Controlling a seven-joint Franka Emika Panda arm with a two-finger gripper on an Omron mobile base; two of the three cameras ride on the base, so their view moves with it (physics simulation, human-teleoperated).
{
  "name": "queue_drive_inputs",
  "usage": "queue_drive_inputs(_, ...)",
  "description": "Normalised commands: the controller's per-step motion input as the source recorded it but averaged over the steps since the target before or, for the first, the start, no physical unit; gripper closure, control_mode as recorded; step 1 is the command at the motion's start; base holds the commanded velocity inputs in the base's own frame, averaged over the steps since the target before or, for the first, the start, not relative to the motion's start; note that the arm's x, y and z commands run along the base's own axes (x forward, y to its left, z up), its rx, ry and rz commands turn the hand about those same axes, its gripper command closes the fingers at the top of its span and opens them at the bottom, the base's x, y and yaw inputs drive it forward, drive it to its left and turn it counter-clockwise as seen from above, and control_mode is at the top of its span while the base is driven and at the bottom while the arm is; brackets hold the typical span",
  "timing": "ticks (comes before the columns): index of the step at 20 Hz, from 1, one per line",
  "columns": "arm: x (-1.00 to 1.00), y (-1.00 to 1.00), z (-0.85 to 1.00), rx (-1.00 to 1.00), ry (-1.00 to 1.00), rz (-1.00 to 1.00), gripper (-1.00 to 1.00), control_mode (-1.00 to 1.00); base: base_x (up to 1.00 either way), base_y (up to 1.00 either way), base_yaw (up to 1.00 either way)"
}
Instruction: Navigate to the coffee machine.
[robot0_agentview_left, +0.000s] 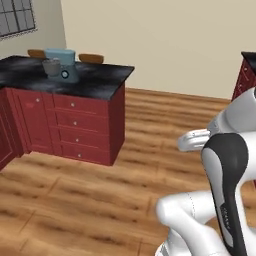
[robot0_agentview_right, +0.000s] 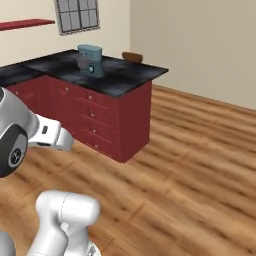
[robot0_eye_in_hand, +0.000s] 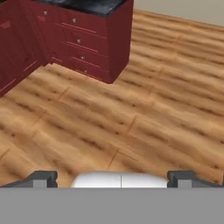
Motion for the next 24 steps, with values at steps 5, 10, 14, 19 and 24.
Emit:
queue_drive_inputs(5, 0.00, 0.00, 0.00, 0.00, 0.00, 0.00, -1.00, 1.00, 0.90, -0.33, -0.05)
queue_drive_inputs(10, 0.00, 0.00, 0.00, 0.00, 0.00, 0.00, -1.00, 1.00, 0.97, -0.31, -0.03)
queue_drive_inputs(14, 0.00, 0.00, 0.00, 0.00, 0.00, 0.00, -1.00, 1.00, 1.00, -0.42, 0.00)
queue_drive_inputs(19, 0.00, 0.00, 0.00, 0.00, 0.00, 0.00, -1.00, 1.00, 1.00, -0.59, 0.00)
queue_drive_inputs(24, 0.00, 0.00, 0.00, 0.00, 0.00, 0.00, -1.00, 1.00, 1.00, -0.71, -0.05)
